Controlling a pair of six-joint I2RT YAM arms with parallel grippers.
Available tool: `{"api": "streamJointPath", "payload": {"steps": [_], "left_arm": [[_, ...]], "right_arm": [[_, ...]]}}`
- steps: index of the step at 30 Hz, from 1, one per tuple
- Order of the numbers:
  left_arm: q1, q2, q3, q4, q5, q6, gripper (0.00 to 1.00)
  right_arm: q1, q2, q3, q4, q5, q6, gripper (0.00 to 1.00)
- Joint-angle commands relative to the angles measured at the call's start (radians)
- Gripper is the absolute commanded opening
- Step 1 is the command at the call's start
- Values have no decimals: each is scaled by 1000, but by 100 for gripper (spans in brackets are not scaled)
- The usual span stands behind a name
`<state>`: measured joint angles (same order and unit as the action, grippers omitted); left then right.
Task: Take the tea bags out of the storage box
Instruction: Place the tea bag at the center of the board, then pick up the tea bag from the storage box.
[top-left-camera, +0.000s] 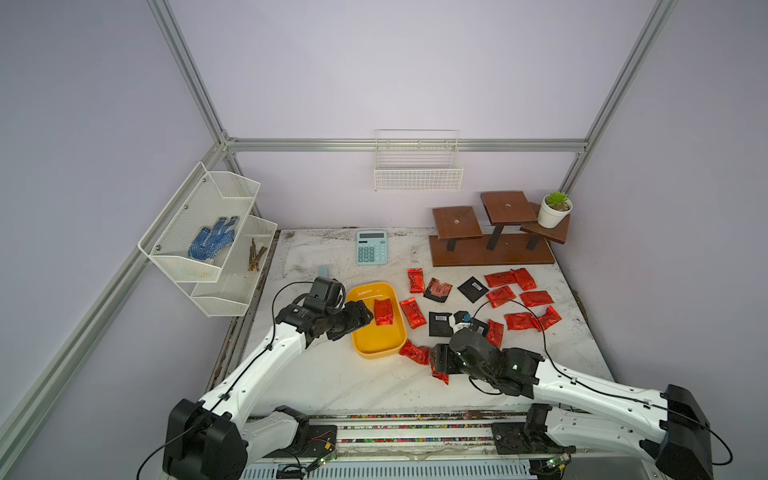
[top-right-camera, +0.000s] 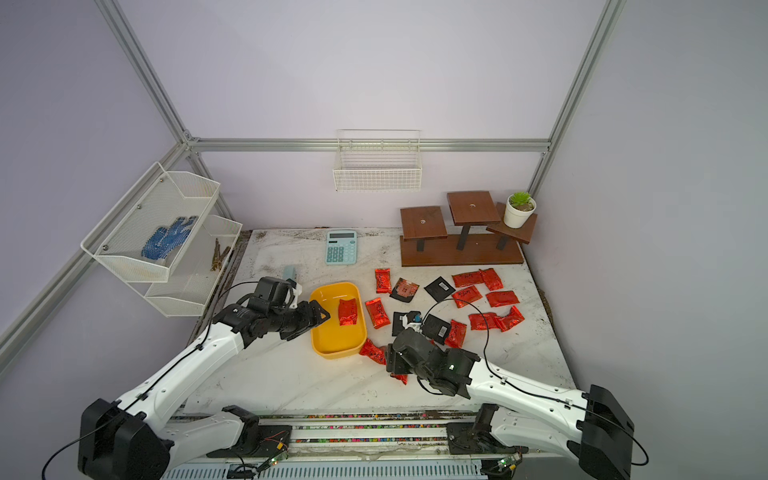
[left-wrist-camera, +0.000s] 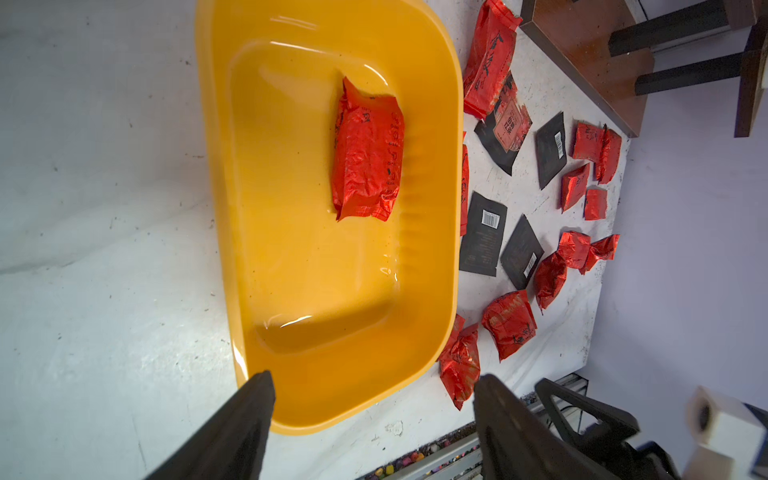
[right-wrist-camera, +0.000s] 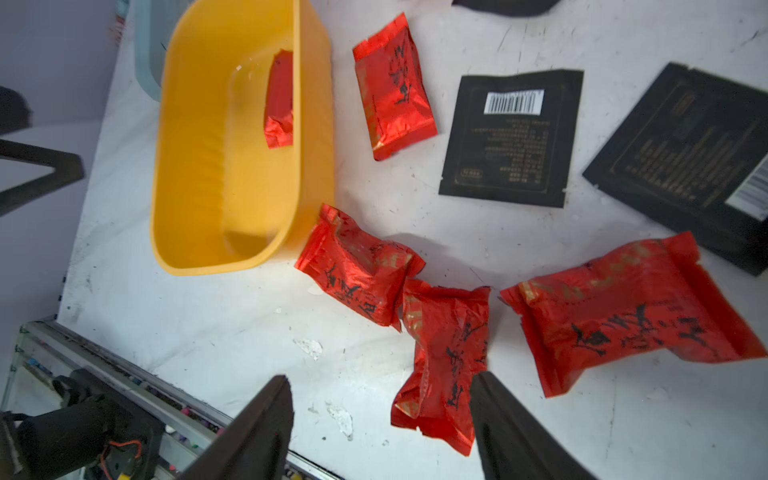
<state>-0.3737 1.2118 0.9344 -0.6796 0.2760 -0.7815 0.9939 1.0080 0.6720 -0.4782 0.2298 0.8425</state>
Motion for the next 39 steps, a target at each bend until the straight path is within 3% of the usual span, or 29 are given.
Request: {"api": "streamJointPath", "payload": {"steps": [1, 10, 20, 32, 39], "left_arm": [[-24, 84, 71, -10, -47, 68, 76], [-87, 366, 245, -62, -171, 142, 74], [-103, 619, 384, -60, -187, 176, 76], [-118, 731, 463, -27, -189, 160, 78], [-129, 786, 478, -56, -286, 162, 77]], "right_arm": [[3, -60, 41, -58, 69, -43, 73], [0, -93, 159, -118, 91, -128, 75], [-16, -92, 148, -112, 79, -151, 76], [-33, -98, 97, -92, 49, -139, 76], [-35, -104, 87, -86, 39, -129, 76]]}}
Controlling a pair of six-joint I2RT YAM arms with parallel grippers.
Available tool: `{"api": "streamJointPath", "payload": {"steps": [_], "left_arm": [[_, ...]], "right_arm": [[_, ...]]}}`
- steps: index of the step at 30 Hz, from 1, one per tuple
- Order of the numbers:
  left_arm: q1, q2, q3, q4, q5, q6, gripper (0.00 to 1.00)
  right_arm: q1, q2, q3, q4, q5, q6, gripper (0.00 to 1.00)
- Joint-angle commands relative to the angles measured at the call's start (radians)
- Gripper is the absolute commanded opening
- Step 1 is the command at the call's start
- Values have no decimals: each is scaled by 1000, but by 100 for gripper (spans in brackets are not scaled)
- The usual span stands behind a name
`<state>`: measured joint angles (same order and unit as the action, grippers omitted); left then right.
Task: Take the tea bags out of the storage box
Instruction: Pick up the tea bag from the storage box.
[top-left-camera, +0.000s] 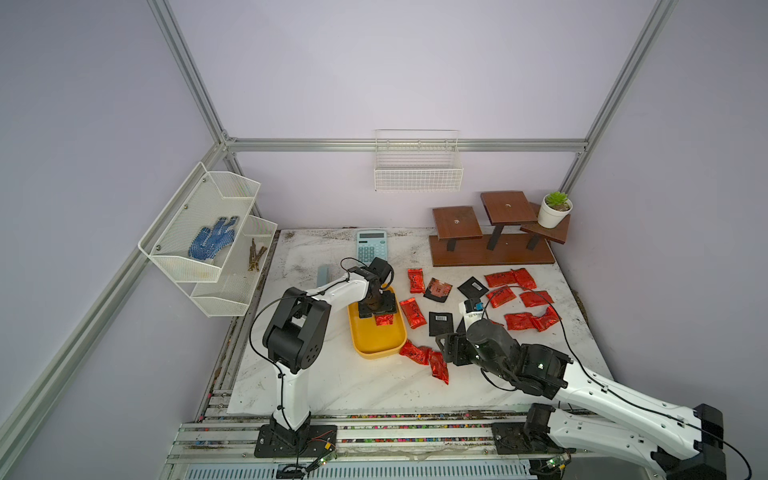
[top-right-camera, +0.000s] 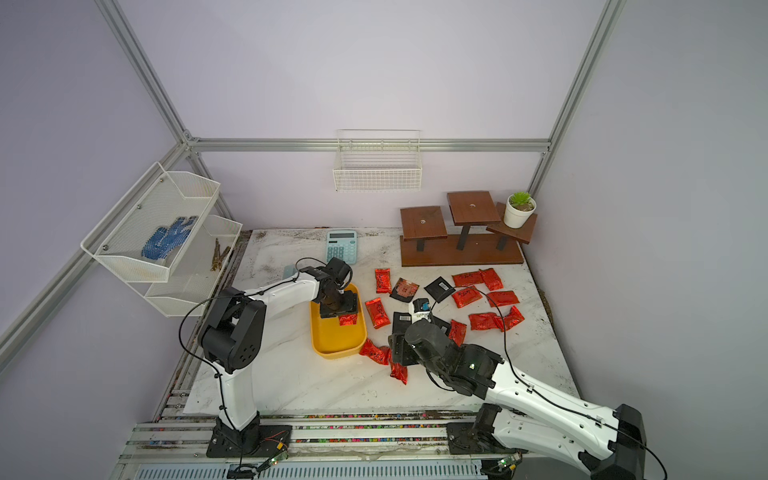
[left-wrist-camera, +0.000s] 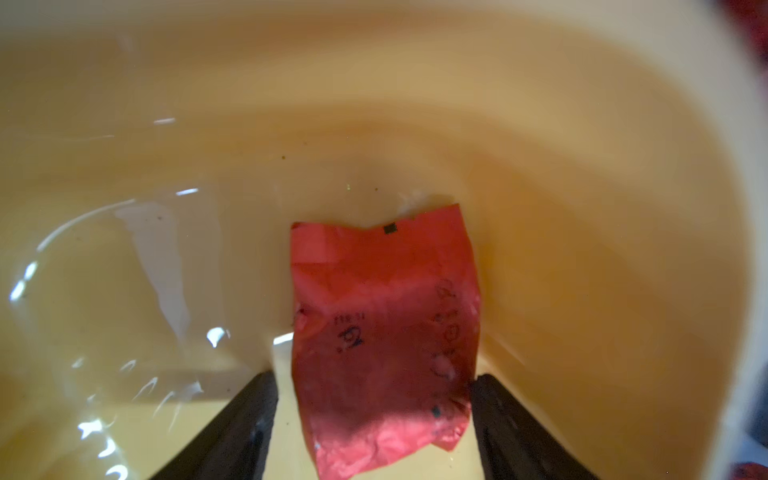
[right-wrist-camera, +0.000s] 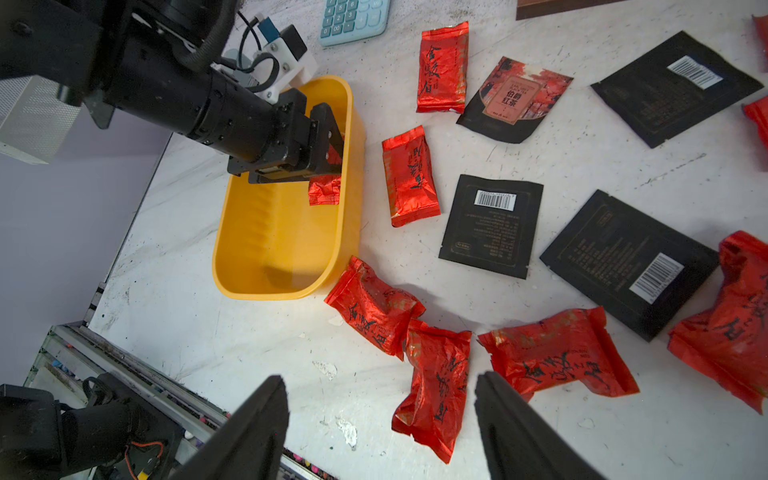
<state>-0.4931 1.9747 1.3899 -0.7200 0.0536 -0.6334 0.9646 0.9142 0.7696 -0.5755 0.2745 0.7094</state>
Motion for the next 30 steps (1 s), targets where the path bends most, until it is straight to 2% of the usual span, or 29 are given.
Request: {"api": "streamJointPath", "payload": {"steps": [1, 13, 21, 30], "left_arm": [[-12, 29, 21, -16, -73, 15, 76], [-27, 15, -6, -63, -195, 17, 68], [-27, 3, -12, -67, -185, 31, 54], [-27, -58, -20, -90, -176, 47, 51]], "right_arm": [[-4, -10, -10, 10, -6, 5, 76], [-6, -10, -21, 19, -18, 13, 76], [-6, 4, -26, 31, -19, 9, 76], [-6, -14, -41, 29, -11, 8, 75]]}}
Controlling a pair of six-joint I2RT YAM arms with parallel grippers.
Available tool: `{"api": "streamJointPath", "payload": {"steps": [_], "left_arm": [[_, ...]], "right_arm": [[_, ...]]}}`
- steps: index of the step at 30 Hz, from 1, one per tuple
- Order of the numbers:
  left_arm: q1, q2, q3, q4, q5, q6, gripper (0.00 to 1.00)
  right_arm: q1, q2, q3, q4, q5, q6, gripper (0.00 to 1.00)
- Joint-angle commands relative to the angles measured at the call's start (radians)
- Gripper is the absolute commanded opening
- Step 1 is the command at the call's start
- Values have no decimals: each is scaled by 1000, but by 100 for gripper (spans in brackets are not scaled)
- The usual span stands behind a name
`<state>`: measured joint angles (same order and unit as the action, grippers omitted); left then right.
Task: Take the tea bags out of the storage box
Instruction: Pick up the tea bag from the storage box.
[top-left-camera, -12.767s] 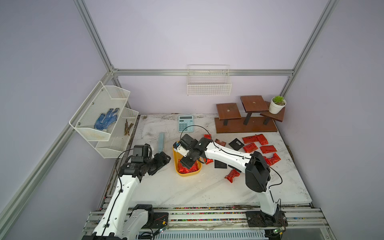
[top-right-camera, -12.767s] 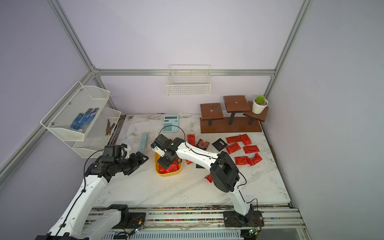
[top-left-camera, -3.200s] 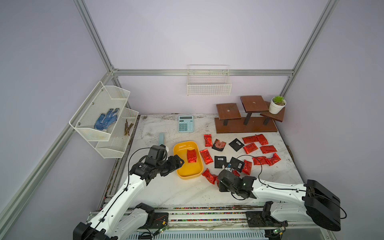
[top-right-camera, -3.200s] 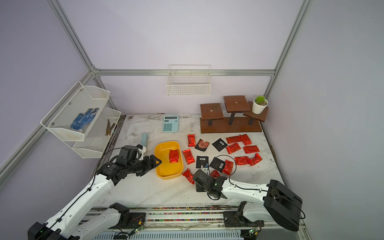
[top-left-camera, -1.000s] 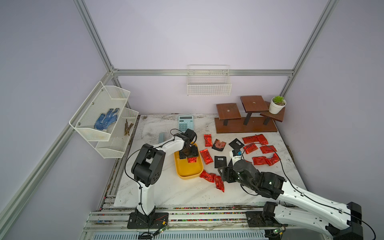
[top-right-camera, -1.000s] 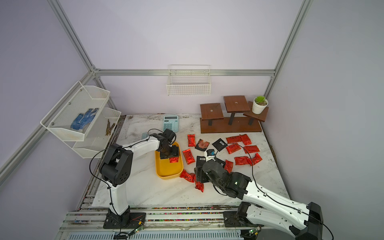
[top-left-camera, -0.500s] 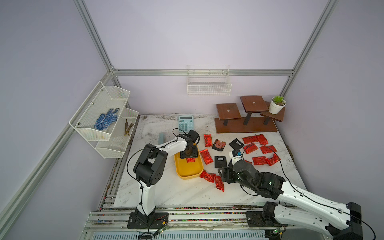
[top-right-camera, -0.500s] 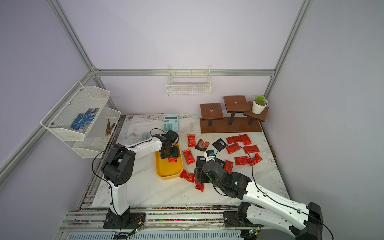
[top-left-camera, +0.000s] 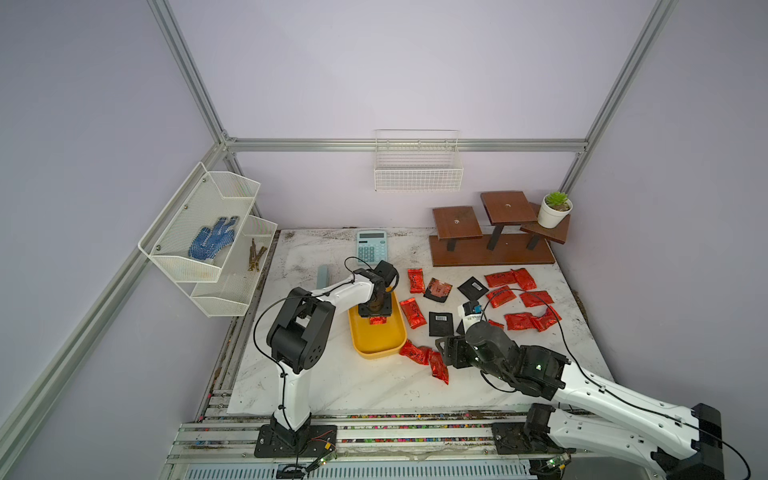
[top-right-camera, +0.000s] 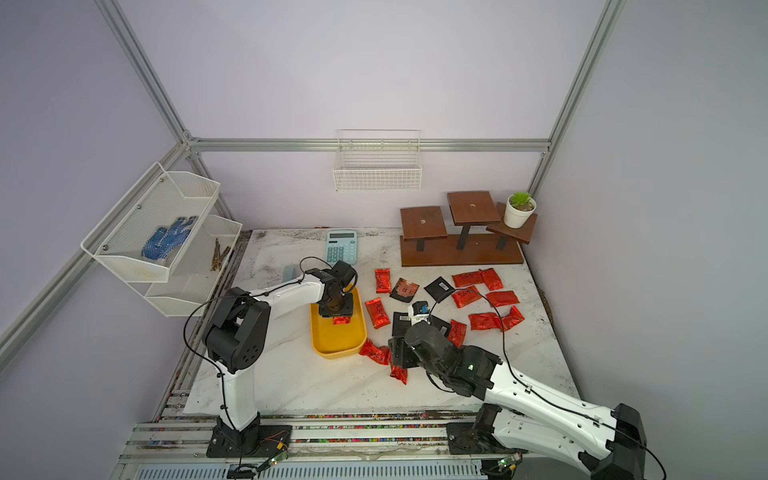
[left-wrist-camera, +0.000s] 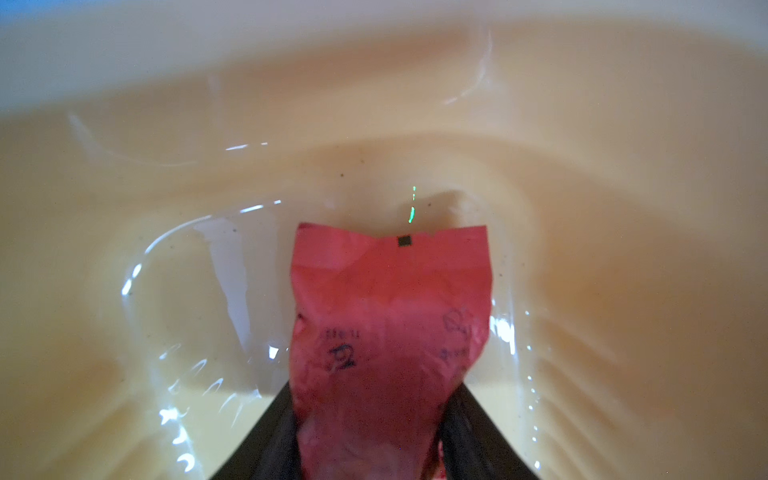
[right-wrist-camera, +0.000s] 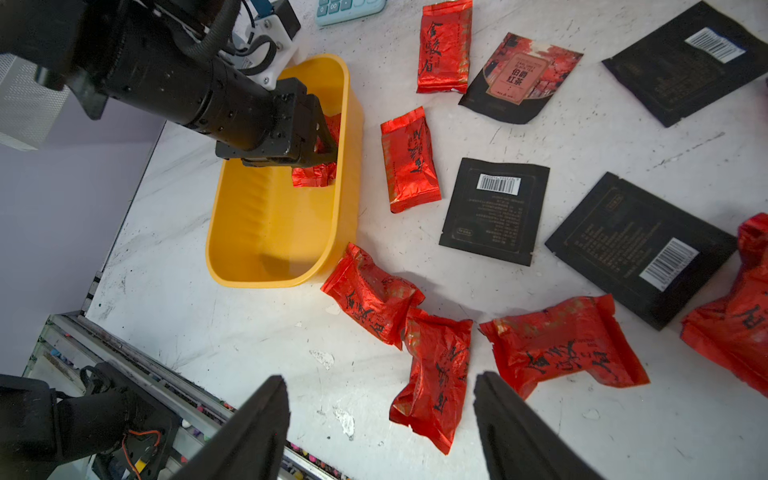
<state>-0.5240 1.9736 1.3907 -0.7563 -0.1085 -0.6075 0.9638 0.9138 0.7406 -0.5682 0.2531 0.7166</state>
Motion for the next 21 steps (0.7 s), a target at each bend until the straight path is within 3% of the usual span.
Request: {"api": "streamJointPath", "payload": {"steps": [1, 11, 21], "left_arm": [[4, -70, -22, -58, -14, 23, 51], [-12, -278, -16, -157, -15, 38, 50], [-154, -403, 71, -250, 37, 25, 50]], "right_arm": [[-7, -12, -12, 21, 11, -1, 75], [-38, -23, -10, 21, 9, -13, 76], [-316, -93, 4, 19, -191, -57, 75]]}}
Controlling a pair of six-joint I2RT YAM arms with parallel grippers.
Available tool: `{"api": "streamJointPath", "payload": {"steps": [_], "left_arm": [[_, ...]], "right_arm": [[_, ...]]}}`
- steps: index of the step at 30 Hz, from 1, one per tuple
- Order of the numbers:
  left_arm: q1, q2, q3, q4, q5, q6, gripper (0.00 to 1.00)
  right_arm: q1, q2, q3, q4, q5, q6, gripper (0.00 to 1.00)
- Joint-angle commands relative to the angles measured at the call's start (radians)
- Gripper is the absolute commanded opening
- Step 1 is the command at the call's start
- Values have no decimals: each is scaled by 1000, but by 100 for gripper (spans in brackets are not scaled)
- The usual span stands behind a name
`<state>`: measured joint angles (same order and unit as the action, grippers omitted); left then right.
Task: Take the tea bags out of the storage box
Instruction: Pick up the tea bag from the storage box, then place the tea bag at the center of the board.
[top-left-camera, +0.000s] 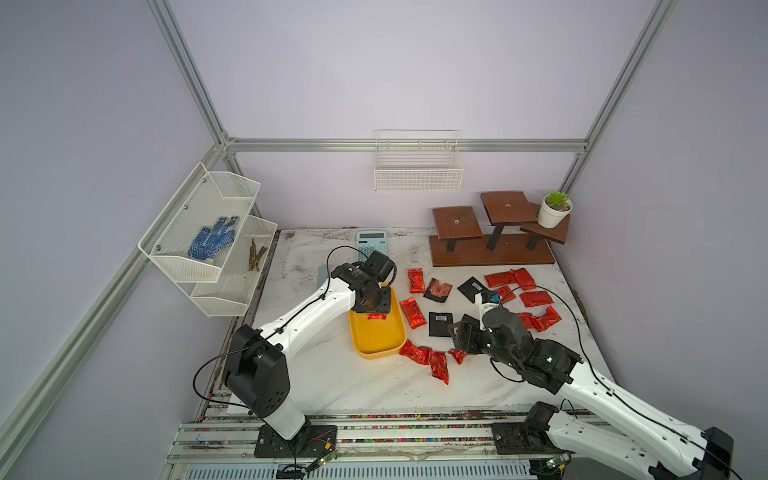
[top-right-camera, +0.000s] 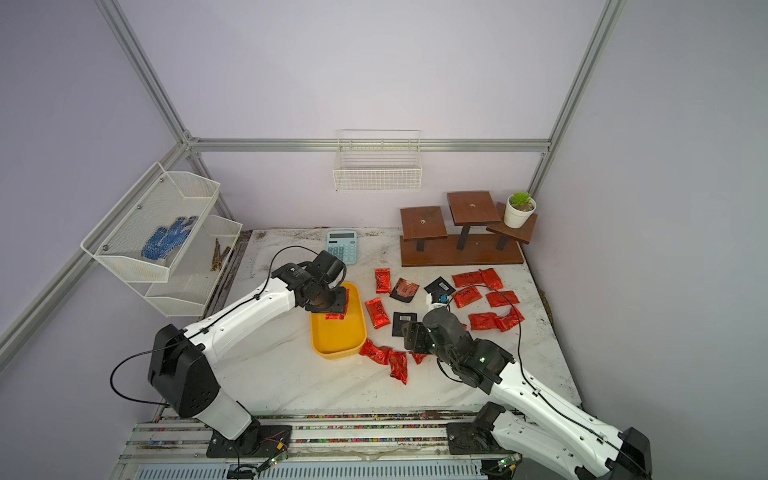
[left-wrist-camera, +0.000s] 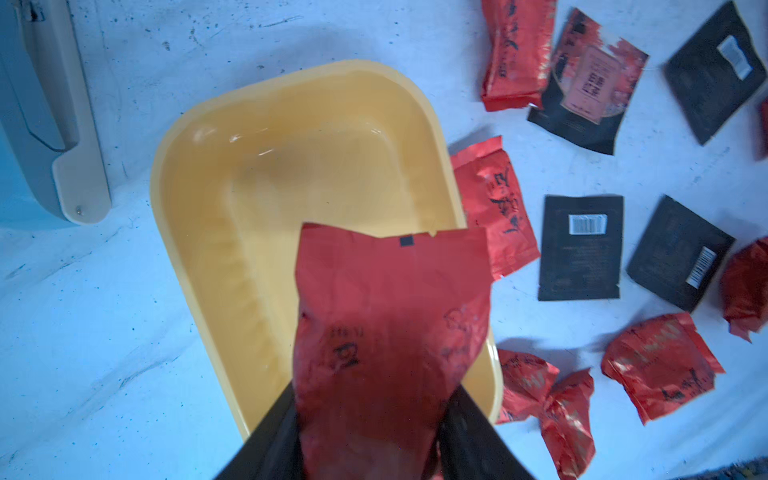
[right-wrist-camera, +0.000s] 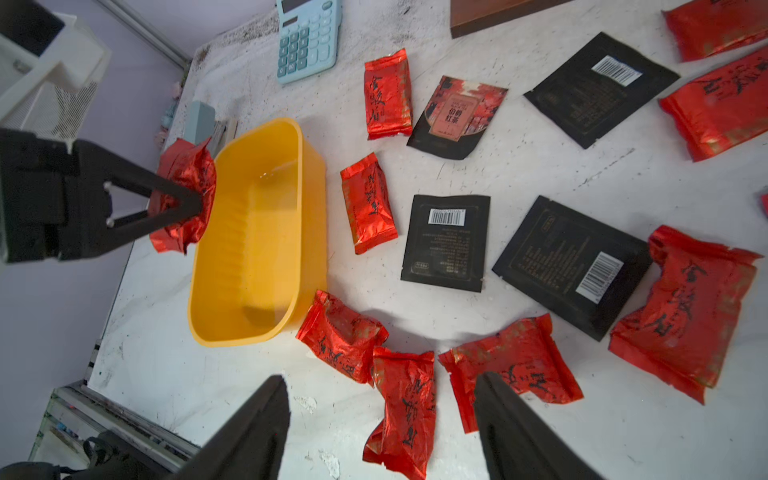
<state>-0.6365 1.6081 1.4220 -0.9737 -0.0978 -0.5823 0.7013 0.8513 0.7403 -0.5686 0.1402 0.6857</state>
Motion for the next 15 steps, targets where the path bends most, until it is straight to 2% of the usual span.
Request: {"api": "streamJointPath", "payload": {"steps": [1, 7, 11, 15], "left_arm": [[-65, -42, 49, -31, 33, -10, 50], [-218, 20, 117, 4, 62, -57, 51], [-303, 119, 171, 48, 93, -72, 51], [-369, 234, 241, 86, 122, -71, 51]], "right_arm": [[-86, -41, 7, 13, -97, -29, 75], [-248, -106, 44, -37, -177, -29, 75], [-357, -179, 86, -70, -219, -1, 75], [-411, -251, 167, -115, -223, 35, 75]]}}
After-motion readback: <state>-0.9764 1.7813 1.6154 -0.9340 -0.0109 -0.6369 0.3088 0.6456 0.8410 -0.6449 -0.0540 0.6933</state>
